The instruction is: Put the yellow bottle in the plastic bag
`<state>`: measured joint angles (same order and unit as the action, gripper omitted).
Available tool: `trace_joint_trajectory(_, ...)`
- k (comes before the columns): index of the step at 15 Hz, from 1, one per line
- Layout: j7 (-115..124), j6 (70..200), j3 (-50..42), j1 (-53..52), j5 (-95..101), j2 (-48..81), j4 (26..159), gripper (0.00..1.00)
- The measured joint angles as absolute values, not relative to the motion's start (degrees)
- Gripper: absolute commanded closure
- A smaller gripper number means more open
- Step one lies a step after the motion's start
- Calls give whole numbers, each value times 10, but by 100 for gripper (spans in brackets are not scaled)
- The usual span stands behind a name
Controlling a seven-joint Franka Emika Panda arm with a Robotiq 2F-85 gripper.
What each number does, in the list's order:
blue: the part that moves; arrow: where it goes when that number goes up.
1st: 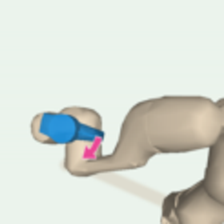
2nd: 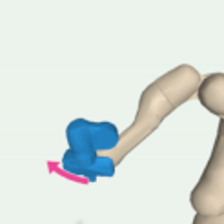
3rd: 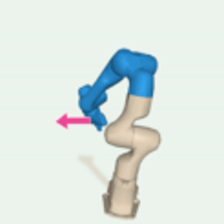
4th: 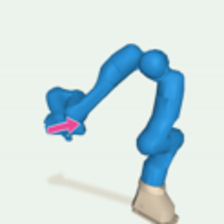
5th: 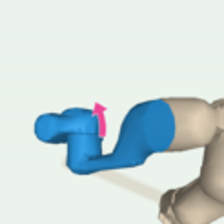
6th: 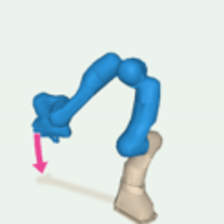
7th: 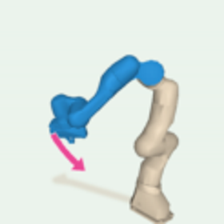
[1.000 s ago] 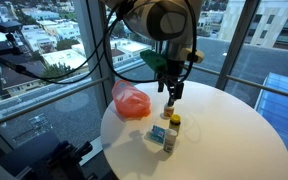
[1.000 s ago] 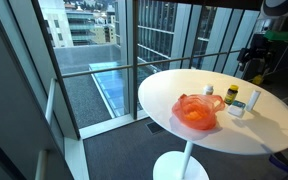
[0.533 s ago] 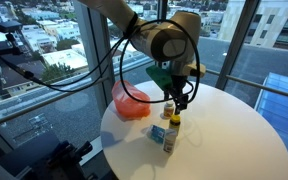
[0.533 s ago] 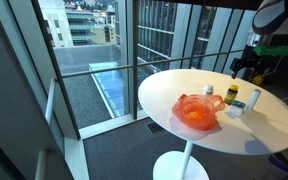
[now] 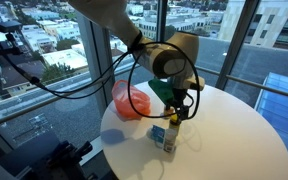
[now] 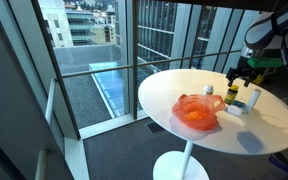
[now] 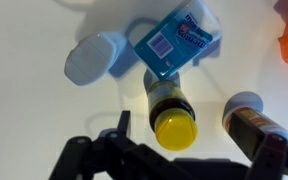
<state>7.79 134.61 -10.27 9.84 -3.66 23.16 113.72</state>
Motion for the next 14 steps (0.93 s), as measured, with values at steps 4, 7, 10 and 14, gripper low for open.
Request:
trace_joint_trajectory(4,76,1357,-103,102,-37,248,1130,29)
trace_joint_trajectory(7,76,1358,-103,103,-37,256,1122,47)
trace_joint_trajectory(10,76,1358,-103,103,-37,260,1117,72)
trace_joint_trajectory(14,76,1358,-103,103,-37,260,1114,80)
